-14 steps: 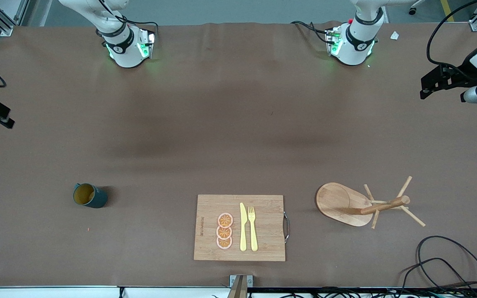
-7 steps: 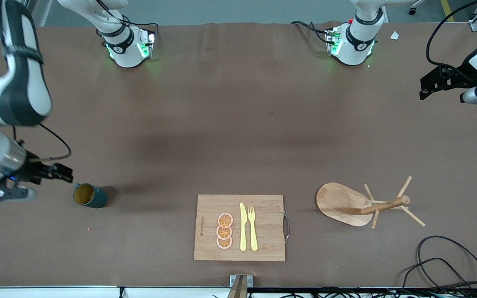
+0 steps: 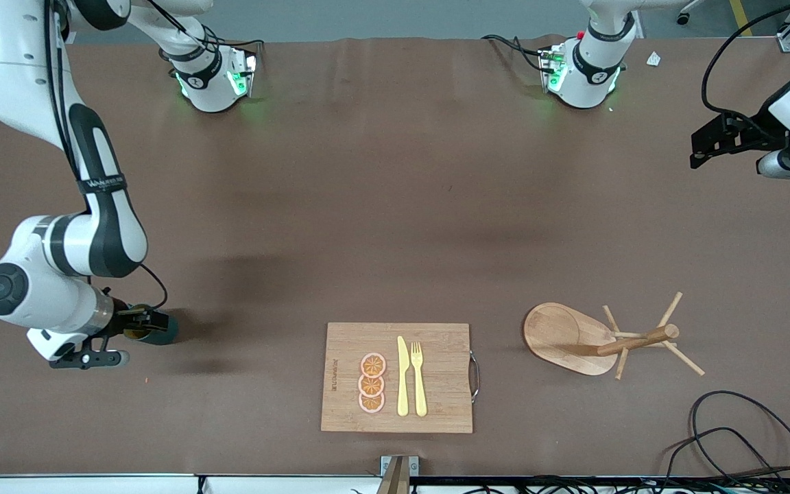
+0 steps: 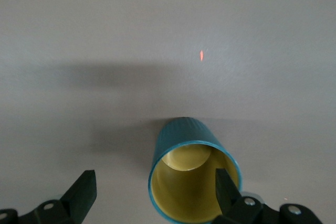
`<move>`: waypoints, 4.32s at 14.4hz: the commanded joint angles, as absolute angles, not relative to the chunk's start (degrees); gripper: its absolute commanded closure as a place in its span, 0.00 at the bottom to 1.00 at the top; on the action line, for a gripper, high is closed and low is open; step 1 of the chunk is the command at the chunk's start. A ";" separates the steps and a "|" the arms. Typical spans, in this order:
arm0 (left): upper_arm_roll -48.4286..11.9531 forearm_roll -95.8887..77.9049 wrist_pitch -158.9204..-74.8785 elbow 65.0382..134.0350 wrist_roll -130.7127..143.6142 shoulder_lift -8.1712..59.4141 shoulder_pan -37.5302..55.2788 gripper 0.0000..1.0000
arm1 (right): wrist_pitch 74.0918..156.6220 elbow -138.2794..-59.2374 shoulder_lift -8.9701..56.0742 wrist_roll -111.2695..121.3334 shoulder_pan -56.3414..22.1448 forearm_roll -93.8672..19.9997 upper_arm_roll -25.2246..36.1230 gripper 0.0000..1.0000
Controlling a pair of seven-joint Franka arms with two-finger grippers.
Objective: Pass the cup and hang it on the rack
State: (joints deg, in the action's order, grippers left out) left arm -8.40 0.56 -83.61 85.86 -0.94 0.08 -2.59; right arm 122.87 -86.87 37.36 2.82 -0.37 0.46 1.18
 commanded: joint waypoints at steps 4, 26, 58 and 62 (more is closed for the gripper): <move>-8.44 -0.35 -83.58 84.81 -2.02 0.44 -2.99 0.00 | 123.13 -87.10 39.11 3.16 -0.44 0.35 0.97 0.48; -8.53 -0.35 -83.58 84.81 -2.20 0.26 -2.90 0.00 | 120.94 -74.82 37.16 -32.39 -31.17 -0.53 0.88 0.97; -15.38 9.83 -83.76 83.94 45.57 6.15 10.35 0.00 | 122.89 -60.12 42.47 -54.97 -32.28 -3.16 1.40 0.00; -15.47 15.71 -84.28 84.02 59.82 9.57 16.86 0.00 | 117.25 -60.73 39.29 -43.29 -21.74 -3.25 1.58 0.00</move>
